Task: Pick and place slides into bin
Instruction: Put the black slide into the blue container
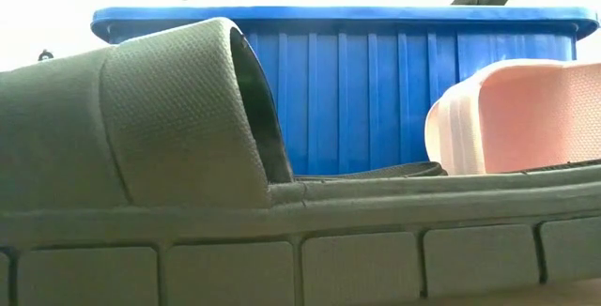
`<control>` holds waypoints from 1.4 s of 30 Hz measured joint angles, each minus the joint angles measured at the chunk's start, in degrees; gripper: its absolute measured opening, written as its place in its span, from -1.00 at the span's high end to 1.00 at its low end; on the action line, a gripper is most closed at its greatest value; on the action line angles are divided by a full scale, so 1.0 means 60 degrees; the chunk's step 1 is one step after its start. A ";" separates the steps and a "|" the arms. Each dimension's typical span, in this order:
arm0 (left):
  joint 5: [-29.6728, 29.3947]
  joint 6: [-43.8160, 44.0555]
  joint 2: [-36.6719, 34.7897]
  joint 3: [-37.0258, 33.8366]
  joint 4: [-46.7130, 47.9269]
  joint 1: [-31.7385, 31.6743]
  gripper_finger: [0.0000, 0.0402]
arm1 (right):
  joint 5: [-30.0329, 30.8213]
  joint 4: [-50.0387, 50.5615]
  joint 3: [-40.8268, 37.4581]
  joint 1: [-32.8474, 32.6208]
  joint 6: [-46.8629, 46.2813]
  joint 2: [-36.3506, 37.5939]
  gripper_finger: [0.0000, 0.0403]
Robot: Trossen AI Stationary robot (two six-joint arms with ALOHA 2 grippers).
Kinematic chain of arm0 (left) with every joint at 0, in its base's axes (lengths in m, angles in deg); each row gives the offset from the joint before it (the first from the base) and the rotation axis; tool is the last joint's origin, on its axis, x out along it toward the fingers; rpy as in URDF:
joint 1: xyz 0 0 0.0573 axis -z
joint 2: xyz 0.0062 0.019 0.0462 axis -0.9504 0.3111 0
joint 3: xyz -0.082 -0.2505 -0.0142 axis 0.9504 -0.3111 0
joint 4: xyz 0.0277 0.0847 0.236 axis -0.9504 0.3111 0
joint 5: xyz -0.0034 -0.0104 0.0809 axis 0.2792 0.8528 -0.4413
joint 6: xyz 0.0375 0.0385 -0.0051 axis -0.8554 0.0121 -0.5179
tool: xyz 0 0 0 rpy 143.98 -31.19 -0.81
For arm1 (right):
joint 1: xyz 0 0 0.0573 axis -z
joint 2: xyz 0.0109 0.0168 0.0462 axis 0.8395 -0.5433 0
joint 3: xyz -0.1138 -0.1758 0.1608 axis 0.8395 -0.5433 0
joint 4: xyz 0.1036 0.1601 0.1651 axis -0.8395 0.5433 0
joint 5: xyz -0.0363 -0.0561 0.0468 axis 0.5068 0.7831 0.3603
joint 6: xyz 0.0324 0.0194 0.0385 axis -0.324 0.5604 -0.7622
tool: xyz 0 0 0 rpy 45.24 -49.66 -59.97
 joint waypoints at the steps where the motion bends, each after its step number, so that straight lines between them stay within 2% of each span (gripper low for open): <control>1: 0.0000 0.0000 0.0002 -0.0006 0.0000 0.0003 0.08 | 0.0000 0.0142 0.0033 0.0000 0.0000 -0.0001 0.41; 8: 0.0000 -0.0004 0.0002 -0.0006 0.0003 0.0000 0.08 | -0.0024 0.1722 0.0400 0.0000 -0.0264 -0.0019 0.01; 15: 0.0000 0.0015 0.0002 -0.0013 0.0076 0.0004 0.08 | 0.0061 0.2469 0.0706 -0.0018 -0.0499 -0.0025 -0.20; 21: 0.0000 0.0033 0.0002 -0.0013 0.0073 0.0001 0.08 | 0.0091 0.2801 0.0884 -0.0015 0.0000 -0.0023 -0.23; 25: 0.0000 0.0033 0.0002 -0.0013 0.0073 0.0004 0.08 | 0.0068 0.3102 0.0903 -0.0087 0.1232 -0.0022 -0.19; 31: 0.0000 0.0033 0.0002 -0.0013 0.0069 0.0004 0.08 | -0.0586 0.3169 0.0773 -0.0271 0.3576 -0.0022 -0.13; 34: 0.0000 0.0033 0.0002 -0.0014 0.0073 0.0004 0.08 | -0.0590 0.2855 0.0733 -0.0293 0.4014 -0.0022 -0.11; 38: -0.0004 0.0033 0.0006 -0.0061 0.0087 0.0004 0.08 | -0.0579 0.2640 0.0795 -0.0284 0.3296 -0.0022 -0.11; 42: -0.0002 0.0033 0.0006 -0.0061 0.0082 0.0004 0.08 | -0.0593 0.2973 0.1566 -0.0288 0.0485 0.0000 -0.11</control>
